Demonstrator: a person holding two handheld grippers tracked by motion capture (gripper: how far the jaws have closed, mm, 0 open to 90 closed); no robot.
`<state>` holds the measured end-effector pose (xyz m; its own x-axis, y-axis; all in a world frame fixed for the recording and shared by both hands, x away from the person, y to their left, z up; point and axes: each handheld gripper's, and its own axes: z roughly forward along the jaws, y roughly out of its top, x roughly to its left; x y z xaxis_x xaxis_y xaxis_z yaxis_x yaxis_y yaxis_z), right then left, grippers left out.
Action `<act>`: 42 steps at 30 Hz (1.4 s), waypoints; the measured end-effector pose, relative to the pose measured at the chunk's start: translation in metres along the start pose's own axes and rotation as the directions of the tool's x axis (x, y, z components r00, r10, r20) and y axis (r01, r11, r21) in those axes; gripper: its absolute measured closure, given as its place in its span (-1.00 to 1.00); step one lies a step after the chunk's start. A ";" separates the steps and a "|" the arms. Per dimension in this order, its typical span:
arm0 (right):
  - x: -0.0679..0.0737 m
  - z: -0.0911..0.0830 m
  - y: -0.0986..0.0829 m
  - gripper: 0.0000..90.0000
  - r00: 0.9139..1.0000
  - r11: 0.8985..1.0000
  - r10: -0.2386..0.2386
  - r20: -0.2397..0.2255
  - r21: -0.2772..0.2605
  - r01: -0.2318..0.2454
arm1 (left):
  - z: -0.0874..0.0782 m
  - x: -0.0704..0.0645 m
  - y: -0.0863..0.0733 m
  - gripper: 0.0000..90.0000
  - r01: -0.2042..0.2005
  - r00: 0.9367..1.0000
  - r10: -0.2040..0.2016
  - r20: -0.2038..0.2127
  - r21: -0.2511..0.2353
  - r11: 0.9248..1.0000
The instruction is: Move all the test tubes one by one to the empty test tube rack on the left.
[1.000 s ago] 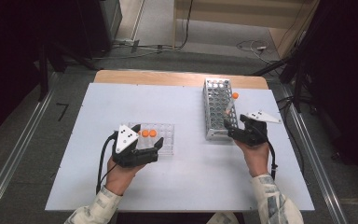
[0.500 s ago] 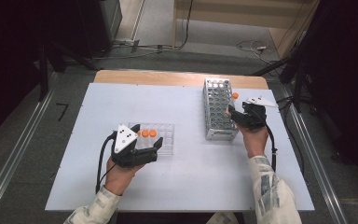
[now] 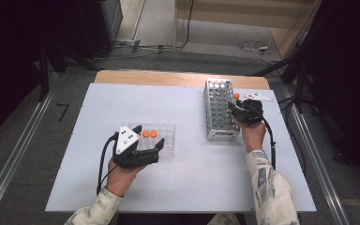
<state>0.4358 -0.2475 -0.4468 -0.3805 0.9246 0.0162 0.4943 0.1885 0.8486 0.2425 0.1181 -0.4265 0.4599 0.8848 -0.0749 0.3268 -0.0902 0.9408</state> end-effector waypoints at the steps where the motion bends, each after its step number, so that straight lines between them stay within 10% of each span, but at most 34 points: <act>1: 0.000 0.001 0.000 0.31 1.000 1.000 0.004 -0.001 0.002 -0.004 | 0.000 0.000 0.000 -0.67 -0.001 1.000 0.001 0.002 0.002 1.000; 15: -0.004 0.005 0.002 0.58 1.000 1.000 0.020 -0.018 -0.009 -0.020 | 0.001 0.000 -0.002 -0.66 0.000 1.000 0.000 0.001 0.004 1.000; 42: -0.001 -0.050 0.042 0.58 1.000 0.992 -0.021 -0.020 -0.124 0.019 | 0.002 -0.001 -0.001 -0.71 0.003 1.000 -0.003 -0.004 0.007 1.000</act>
<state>0.4179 -0.2575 -0.3850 -0.4064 0.9137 0.0087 0.3861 0.1630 0.9080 0.2431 0.1167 -0.4283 0.4559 0.8867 -0.0768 0.3339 -0.0904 0.9383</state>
